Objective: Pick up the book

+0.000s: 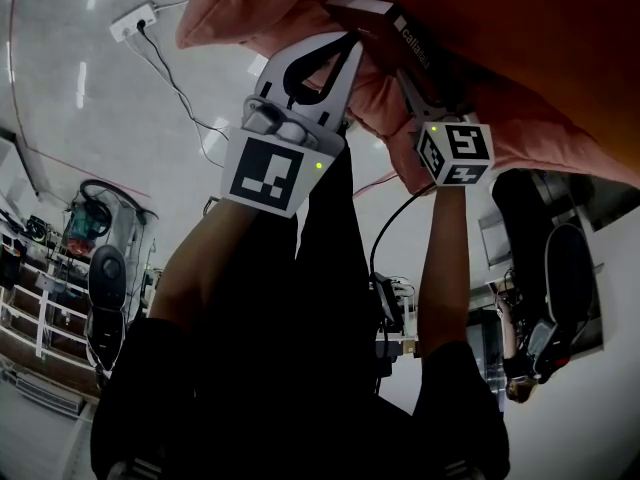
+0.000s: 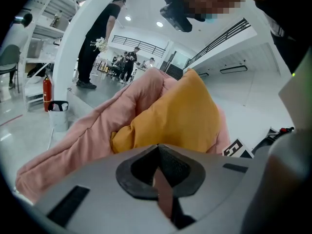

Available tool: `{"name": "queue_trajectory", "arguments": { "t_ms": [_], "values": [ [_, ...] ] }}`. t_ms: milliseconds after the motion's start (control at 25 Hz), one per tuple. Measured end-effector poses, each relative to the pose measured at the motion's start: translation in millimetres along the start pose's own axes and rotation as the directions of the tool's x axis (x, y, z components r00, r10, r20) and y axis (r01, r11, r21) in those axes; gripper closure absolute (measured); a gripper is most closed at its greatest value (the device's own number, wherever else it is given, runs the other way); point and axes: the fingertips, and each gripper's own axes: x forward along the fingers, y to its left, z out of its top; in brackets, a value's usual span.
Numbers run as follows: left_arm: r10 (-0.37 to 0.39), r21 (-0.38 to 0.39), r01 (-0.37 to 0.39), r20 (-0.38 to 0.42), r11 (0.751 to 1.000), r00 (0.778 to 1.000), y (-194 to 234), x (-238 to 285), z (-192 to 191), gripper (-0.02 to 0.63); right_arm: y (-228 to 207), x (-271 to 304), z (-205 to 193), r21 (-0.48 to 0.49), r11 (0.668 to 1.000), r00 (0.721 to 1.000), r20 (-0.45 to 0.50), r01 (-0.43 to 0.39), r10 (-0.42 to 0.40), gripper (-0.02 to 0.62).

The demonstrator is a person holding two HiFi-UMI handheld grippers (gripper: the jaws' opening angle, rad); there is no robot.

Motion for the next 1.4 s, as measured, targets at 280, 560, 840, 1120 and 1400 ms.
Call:
{"name": "queue_trajectory", "arguments": {
  "t_ms": [280, 560, 840, 1120, 1400],
  "values": [
    [-0.006, -0.006, 0.006, -0.025, 1.0, 1.0, 2.0, 11.3, -12.9, 0.598, -9.8, 16.2, -7.8, -0.103, 0.995, 0.999, -0.047, 0.002, -0.007, 0.353],
    [0.003, -0.019, -0.004, -0.019, 1.0, 1.0, 2.0, 17.4, -10.6, 0.598, -11.6, 27.4, -11.1, -0.164, 0.986, 0.996, -0.091, -0.03, 0.016, 0.353],
    [0.004, -0.034, -0.005, -0.029, 0.999, 1.0, 3.7, 15.7, -12.3, 0.598, -9.0, 35.4, -16.6, -0.195, 0.98, 0.993, -0.12, -0.026, 0.003, 0.368],
    [0.012, -0.026, -0.012, -0.02, 1.0, 1.0, 5.3, 13.9, -7.0, 0.598, -4.9, 33.8, -16.3, -0.222, 0.974, 0.989, -0.15, -0.04, 0.007, 0.394],
    [0.008, -0.037, -0.009, -0.019, 0.999, 1.0, 3.4, 11.3, -10.7, 0.598, 8.3, 31.0, -23.5, -0.235, 0.97, 0.985, -0.17, -0.062, 0.022, 0.422]
  ]
}}
